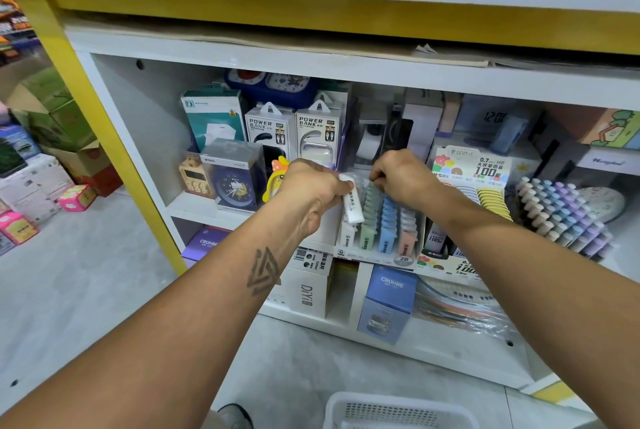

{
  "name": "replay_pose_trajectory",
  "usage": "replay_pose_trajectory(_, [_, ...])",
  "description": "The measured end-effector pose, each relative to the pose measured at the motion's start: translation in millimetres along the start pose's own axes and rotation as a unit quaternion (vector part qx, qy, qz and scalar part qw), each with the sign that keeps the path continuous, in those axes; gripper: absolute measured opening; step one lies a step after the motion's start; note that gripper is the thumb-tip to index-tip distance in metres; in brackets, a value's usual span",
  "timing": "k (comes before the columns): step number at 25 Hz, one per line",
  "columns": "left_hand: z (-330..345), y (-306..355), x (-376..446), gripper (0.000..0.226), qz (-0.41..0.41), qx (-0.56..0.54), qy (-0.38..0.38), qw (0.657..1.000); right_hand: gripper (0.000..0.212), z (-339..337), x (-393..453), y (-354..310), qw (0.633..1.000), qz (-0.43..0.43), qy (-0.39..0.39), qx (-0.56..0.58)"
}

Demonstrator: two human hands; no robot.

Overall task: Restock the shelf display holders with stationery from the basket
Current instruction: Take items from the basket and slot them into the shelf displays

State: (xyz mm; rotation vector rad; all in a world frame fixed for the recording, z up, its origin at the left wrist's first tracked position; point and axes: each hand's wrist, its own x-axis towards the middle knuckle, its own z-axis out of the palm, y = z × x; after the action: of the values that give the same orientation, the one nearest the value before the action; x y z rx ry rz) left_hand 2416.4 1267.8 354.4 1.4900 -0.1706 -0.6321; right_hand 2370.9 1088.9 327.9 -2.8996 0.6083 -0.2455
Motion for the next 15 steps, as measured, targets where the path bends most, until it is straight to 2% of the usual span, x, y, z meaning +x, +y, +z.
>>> replay_pose_trajectory(2, [0, -1, 2, 0.018, 0.000, -0.001, -0.005, 1.000, 0.030, 1, 1, -2, 0.999, 0.007, -0.026, -0.039])
replay_pose_trajectory(4, [0, -3, 2, 0.017, -0.002, -0.006, -0.016, 1.000, 0.031, -6, -3, -6, 1.000, 0.015, -0.014, 0.017])
replay_pose_trajectory(6, [3, -4, 1, 0.018, -0.004, 0.000, -0.027, 1.000, 0.022, -21, -12, -9, 0.976, 0.045, 0.003, 0.211])
replay_pose_trajectory(8, [8, -4, -3, 0.018, 0.003, 0.008, -0.037, 0.999, 0.011, -40, -29, -12, 0.916, 0.046, -0.008, 0.400])
replay_pose_trajectory(9, [11, -4, -5, 0.018, 0.009, 0.010, -0.039, 0.999, 0.008, -48, -37, -14, 0.905, 0.025, -0.017, 0.425])
replay_pose_trajectory(11, [17, -3, -9, 0.021, 0.024, 0.003, -0.043, 0.999, 0.005, -59, -51, -15, 0.913, -0.008, -0.032, 0.406])
replay_pose_trajectory(13, [22, -2, -13, 0.026, 0.036, -0.010, -0.049, 0.998, 0.006, -64, -58, -14, 0.922, -0.009, -0.024, 0.387])
replay_pose_trajectory(15, [28, -2, -17, 0.029, 0.038, -0.018, -0.068, 0.997, 0.007, -68, -65, -8, 0.913, 0.009, -0.002, 0.407])
